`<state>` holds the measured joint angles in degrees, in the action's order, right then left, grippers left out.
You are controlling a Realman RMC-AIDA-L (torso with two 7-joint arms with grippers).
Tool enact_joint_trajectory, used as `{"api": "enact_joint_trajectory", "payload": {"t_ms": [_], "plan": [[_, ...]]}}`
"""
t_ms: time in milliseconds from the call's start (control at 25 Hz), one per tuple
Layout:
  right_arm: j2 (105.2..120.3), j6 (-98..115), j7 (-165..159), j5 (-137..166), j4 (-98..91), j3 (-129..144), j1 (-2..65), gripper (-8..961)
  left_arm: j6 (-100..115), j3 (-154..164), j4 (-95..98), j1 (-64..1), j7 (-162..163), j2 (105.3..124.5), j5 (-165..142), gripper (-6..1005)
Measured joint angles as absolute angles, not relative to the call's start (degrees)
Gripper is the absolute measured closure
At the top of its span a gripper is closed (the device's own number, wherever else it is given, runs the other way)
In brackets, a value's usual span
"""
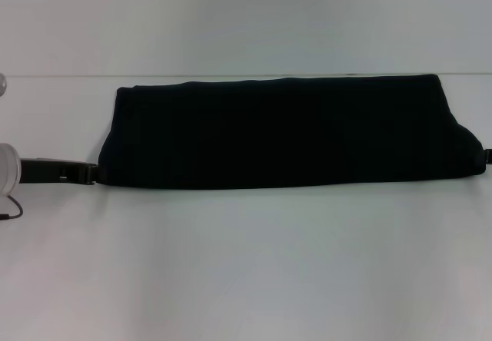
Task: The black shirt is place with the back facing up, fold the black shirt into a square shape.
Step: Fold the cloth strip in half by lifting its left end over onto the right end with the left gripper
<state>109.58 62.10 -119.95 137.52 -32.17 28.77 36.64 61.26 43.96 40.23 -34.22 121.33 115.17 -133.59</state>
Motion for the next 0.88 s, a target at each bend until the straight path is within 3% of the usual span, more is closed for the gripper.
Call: {"api": "enact_joint_trajectory", "payload": {"t_ms": [120, 560, 800, 880], "plan": [[109.7, 61.51, -119.82, 137.54, -31.99, 28.79, 36.89, 684, 61.27, 44.12, 40.19, -34.37, 121.28, 115.14, -133.59, 999], [110.91, 56.19, -119.56, 137.55, -29.96, 30.48, 37.67, 614, 61.08, 44.21, 40.0, -34.45, 121.29, 115.13, -133.59, 999], [111.2, 54.69, -119.52, 137.54, -28.8, 31.97, 38.47, 612, 60.92, 44.21, 39.98, -34.47, 121.25, 115.04, -133.59, 998], [111.24, 54.69, -119.39, 137.52, -28.79, 32.88, 38.52, 660, 60.87, 44.21, 39.99, -34.52, 121.14, 115.03, -133.59, 998]]}}
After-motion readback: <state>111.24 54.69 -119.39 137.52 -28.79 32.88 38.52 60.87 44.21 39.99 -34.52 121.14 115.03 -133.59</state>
